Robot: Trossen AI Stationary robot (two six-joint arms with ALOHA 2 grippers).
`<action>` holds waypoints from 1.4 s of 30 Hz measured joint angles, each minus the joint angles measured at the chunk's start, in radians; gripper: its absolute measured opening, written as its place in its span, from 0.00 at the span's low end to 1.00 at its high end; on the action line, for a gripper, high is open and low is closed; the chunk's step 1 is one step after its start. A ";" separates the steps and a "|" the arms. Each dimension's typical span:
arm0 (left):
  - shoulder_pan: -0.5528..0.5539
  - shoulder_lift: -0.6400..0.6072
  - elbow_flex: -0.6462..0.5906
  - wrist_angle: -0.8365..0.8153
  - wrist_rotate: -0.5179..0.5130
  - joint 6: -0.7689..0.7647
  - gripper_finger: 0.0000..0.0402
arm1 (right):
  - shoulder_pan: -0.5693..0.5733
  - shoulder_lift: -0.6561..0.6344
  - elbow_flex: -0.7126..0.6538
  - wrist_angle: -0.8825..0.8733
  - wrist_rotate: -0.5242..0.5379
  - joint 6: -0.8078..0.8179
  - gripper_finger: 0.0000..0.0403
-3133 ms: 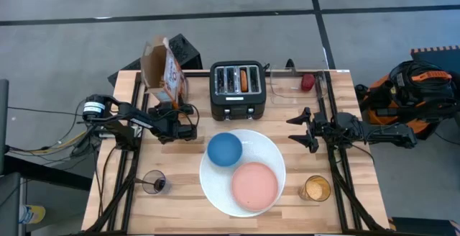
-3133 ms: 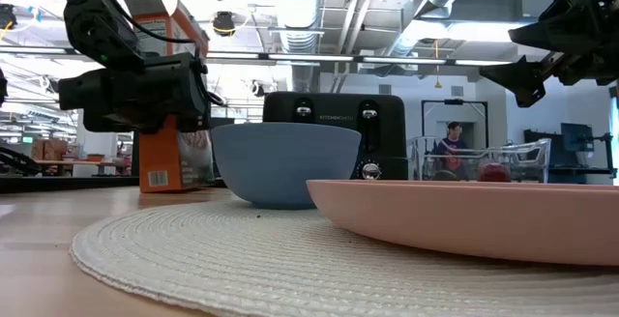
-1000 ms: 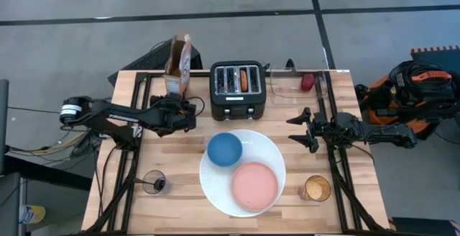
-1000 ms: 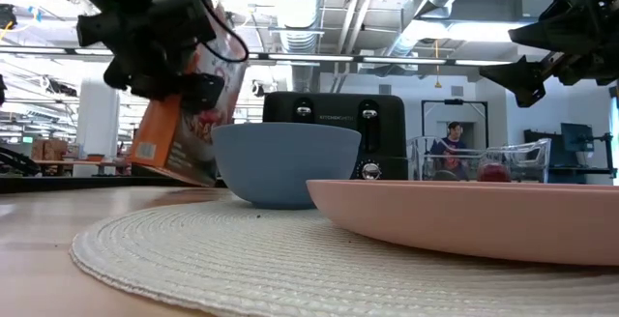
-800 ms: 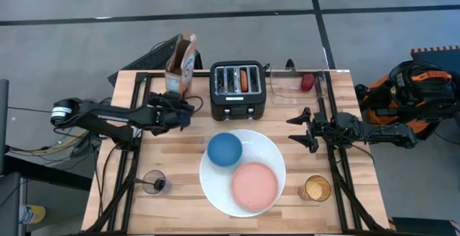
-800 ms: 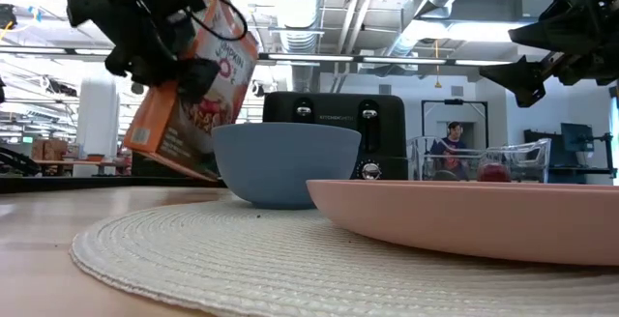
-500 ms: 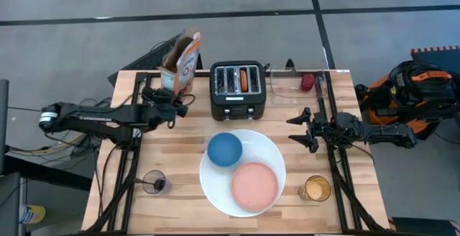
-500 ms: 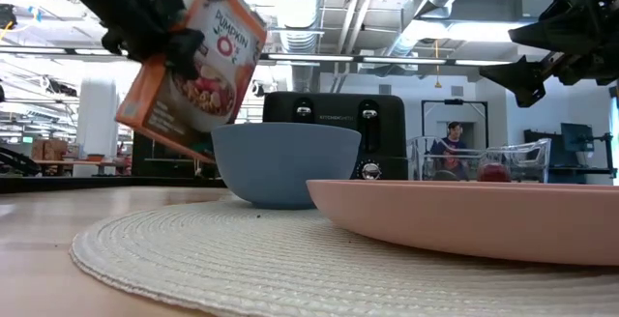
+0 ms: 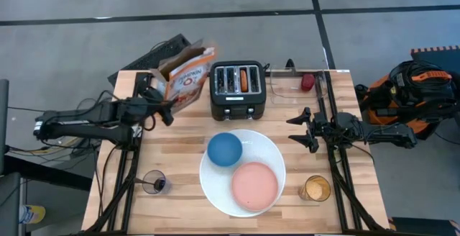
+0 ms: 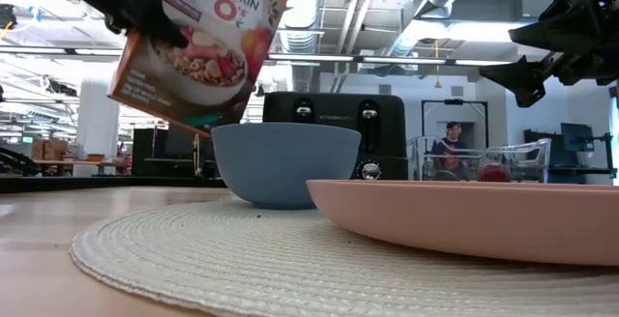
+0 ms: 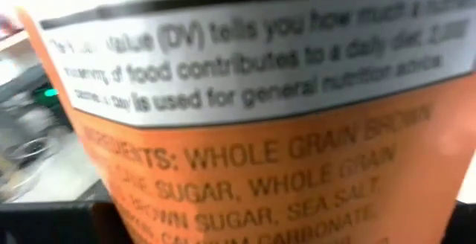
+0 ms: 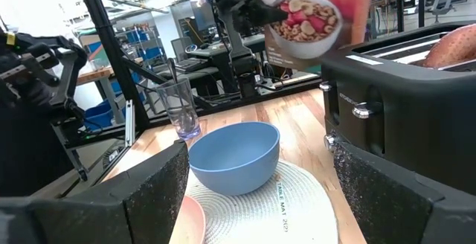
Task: Arrange a breakfast setting
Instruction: Pour the cereal into the blue bowl
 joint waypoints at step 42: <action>-0.006 0.221 0.635 -1.040 0.646 0.128 0.57 | 0.000 0.000 0.000 0.000 -0.001 0.000 0.88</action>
